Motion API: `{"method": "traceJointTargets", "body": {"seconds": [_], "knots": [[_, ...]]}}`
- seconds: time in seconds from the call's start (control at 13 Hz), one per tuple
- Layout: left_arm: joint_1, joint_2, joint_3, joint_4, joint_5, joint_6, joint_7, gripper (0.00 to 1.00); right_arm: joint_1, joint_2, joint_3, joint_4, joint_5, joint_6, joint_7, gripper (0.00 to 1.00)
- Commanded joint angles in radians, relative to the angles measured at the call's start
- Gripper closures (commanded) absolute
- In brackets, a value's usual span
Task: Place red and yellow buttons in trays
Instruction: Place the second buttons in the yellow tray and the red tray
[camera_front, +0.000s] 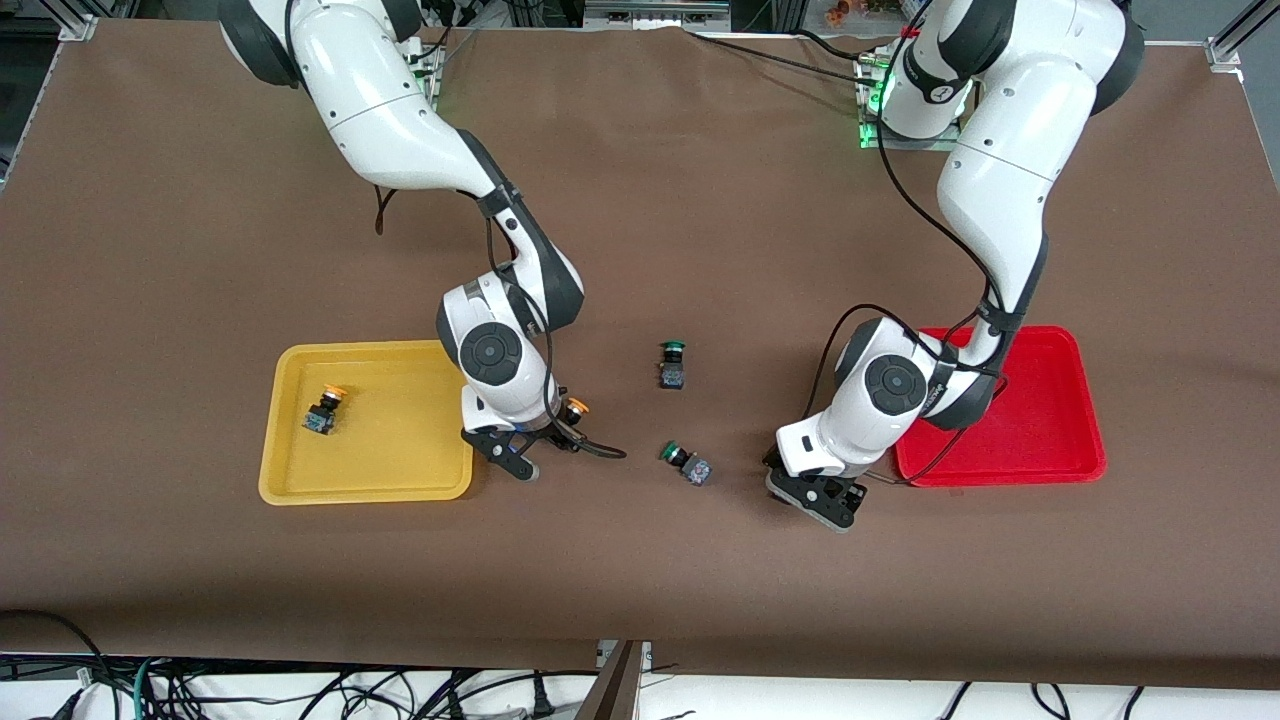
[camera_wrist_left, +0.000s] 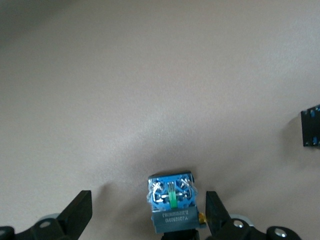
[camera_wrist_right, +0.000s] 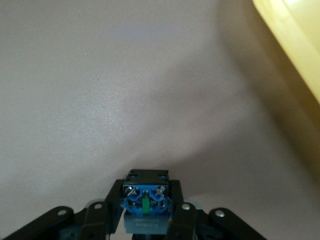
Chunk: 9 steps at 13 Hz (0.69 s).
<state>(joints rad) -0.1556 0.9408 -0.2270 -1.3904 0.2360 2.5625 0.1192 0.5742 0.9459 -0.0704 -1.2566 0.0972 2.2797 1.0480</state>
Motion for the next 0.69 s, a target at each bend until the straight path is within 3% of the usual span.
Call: {"method": "traceJointTargets", "body": {"seconds": [0.0, 0.23, 0.31, 0.38, 0.54, 0.62], "knots": [[0.007, -0.023, -0.006, -0.045, 0.012, 0.012, -0.044, 0.00, -0.037, -0.057, -0.012, 0.045, -0.004, -0.200, -0.151, 1.00], [0.004, -0.025, -0.011, -0.048, 0.012, 0.010, -0.079, 0.00, -0.192, -0.128, 0.004, 0.060, 0.009, -0.382, -0.453, 1.00], [0.004, -0.025, -0.011, -0.048, 0.012, 0.010, -0.079, 0.23, -0.226, -0.130, 0.001, 0.060, 0.007, -0.410, -0.542, 1.00], [0.002, -0.026, -0.011, -0.048, 0.012, 0.010, -0.087, 0.53, -0.243, -0.131, -0.005, 0.054, 0.004, -0.423, -0.619, 1.00], [0.007, -0.030, -0.011, -0.048, 0.012, 0.002, -0.088, 0.81, -0.258, -0.131, -0.037, 0.016, -0.002, -0.463, -0.704, 1.00], [0.008, -0.039, -0.011, -0.051, 0.012, -0.002, -0.088, 0.87, -0.261, -0.130, -0.046, -0.003, -0.001, -0.459, -0.714, 1.00]]}}
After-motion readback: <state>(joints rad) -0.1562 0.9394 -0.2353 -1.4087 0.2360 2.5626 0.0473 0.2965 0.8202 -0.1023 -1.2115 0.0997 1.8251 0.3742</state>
